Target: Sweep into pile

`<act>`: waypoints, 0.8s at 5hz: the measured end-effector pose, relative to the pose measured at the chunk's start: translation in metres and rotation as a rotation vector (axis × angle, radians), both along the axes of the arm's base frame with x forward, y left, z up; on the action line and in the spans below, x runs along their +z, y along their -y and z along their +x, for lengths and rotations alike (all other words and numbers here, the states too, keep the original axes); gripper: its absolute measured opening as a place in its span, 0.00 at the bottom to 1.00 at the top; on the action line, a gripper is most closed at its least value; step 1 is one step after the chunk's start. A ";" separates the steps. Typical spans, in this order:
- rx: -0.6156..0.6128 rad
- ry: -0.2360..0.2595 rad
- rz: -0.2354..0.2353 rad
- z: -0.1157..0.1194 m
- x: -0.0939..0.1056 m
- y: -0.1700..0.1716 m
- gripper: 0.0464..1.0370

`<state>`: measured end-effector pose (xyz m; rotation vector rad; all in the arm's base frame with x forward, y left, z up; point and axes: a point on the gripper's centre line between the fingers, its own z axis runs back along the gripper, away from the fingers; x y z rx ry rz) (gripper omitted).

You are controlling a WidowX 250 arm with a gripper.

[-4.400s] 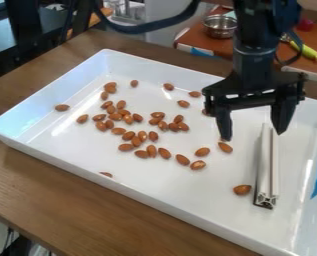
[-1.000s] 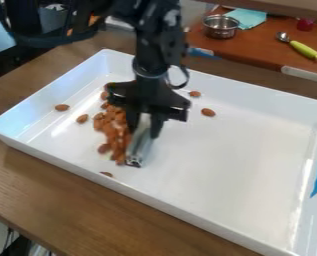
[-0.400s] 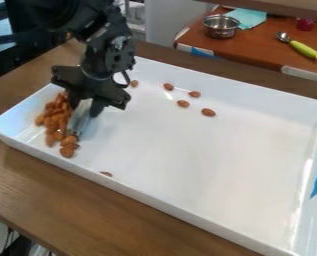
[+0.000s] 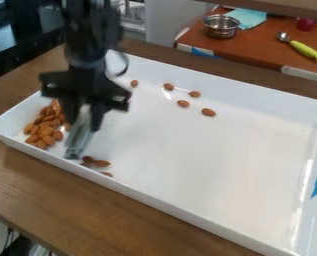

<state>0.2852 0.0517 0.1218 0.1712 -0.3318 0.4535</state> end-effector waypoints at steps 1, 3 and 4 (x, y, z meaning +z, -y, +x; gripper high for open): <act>0.007 0.125 -0.089 0.022 0.028 0.029 0.32; -0.030 0.155 -0.162 0.043 0.027 0.090 0.32; -0.048 0.125 -0.166 0.055 0.015 0.111 0.32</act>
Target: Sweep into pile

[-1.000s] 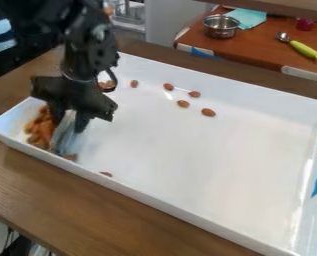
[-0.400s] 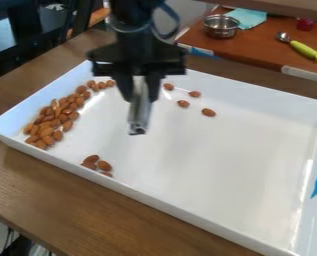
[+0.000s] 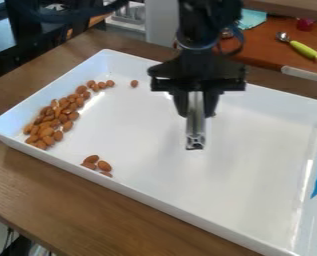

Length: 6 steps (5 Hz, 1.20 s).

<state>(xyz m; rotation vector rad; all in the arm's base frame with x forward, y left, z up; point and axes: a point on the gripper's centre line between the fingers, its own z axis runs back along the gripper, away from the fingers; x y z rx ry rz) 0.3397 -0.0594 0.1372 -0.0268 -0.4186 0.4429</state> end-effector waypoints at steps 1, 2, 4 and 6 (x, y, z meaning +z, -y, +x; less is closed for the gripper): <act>-0.004 -0.028 0.008 0.016 -0.014 0.015 0.32; -0.001 -0.029 0.030 0.035 -0.025 0.026 0.32; 0.017 -0.045 0.057 0.063 -0.044 0.025 0.32; 0.044 -0.041 0.053 0.072 -0.044 0.008 0.32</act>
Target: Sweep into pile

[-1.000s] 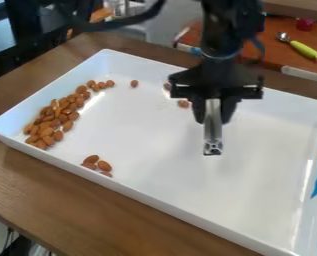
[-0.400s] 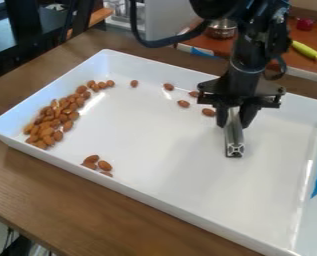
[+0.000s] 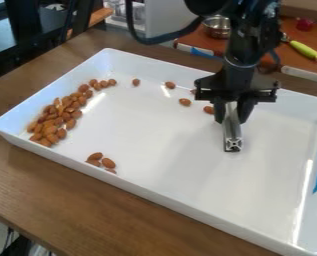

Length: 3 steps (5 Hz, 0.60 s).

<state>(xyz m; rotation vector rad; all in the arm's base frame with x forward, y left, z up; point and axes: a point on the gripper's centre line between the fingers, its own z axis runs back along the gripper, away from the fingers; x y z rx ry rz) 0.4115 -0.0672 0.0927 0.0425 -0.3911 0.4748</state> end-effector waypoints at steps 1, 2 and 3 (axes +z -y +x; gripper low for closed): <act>0.042 0.017 -0.005 0.002 0.002 -0.034 0.32; 0.089 0.008 -0.009 -0.005 0.001 -0.078 0.32; 0.095 0.005 -0.016 -0.005 0.001 -0.095 0.32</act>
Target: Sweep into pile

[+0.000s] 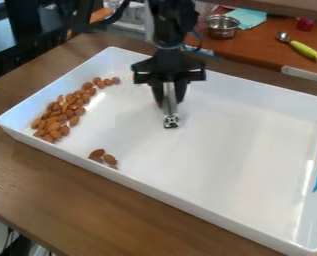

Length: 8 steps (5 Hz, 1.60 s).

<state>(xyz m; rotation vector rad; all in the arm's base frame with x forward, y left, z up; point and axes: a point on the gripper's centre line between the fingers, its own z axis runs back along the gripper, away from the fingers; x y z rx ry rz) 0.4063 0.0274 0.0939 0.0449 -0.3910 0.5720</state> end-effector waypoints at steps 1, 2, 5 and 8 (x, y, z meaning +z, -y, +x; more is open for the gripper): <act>0.044 -0.005 -0.002 -0.003 0.000 -0.024 0.32; 0.072 -0.002 -0.007 -0.004 0.000 -0.032 0.32; 0.305 0.034 0.028 0.007 0.001 -0.058 0.32; 0.575 0.072 0.009 -0.004 0.000 -0.068 0.32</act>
